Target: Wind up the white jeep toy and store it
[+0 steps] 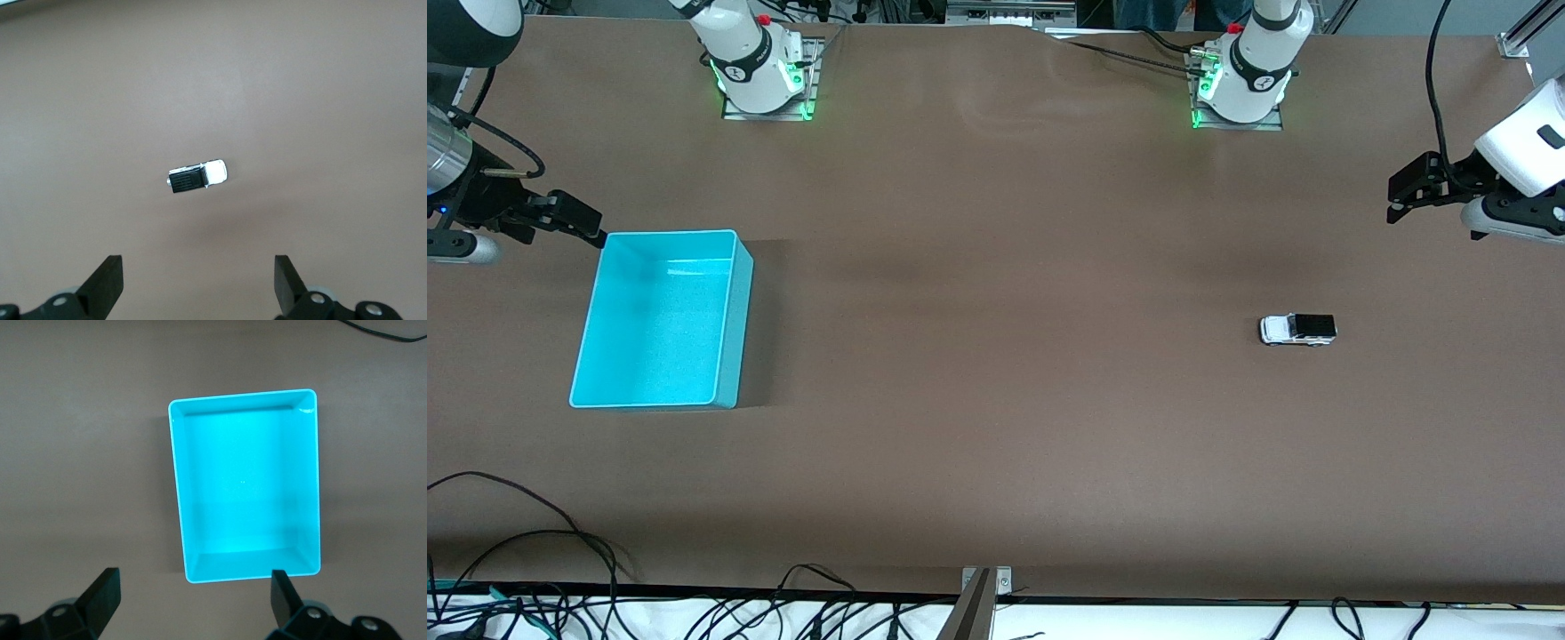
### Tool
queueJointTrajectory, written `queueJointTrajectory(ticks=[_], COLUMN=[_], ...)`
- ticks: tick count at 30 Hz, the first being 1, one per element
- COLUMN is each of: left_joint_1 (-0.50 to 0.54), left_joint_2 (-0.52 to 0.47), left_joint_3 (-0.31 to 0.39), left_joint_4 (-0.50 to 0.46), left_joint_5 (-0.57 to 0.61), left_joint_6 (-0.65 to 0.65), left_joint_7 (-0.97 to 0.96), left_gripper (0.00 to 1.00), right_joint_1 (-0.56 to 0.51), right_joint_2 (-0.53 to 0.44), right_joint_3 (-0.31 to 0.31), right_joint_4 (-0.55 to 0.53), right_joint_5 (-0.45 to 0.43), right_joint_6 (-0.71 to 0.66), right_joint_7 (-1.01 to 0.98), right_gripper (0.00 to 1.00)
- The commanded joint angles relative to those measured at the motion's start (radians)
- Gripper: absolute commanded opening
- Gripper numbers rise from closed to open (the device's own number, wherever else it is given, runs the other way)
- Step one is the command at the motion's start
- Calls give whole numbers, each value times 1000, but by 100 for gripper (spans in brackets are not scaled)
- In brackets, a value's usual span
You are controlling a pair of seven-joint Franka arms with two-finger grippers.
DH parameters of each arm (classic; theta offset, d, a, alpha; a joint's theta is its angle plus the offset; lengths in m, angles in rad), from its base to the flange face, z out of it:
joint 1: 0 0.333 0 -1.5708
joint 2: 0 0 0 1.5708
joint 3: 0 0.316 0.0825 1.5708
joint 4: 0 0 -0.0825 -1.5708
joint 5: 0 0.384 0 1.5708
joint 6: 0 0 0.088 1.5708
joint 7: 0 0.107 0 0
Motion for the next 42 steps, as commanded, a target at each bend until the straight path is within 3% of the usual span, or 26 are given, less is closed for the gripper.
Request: queueJointTrajectory(ticks=[1,42], left_joint_1=[0,23], left_joint_2=[-4,29], left_joint_3=[3,4], left_joint_4=[8,46], left_joint_5=[-4,-5], left_joint_6=[1,4], left_joint_7=[-29,-63], left_gripper=[100,100], right_joint_1=[-10,-10], right_joint_2=[-3,-3], right_joint_3=[3,4], right_joint_4=[4,6], right_joint_5=[14,15], right_joint_6=[-6,-6], right_joint_7=[-3,-1], right_gripper=[100,100])
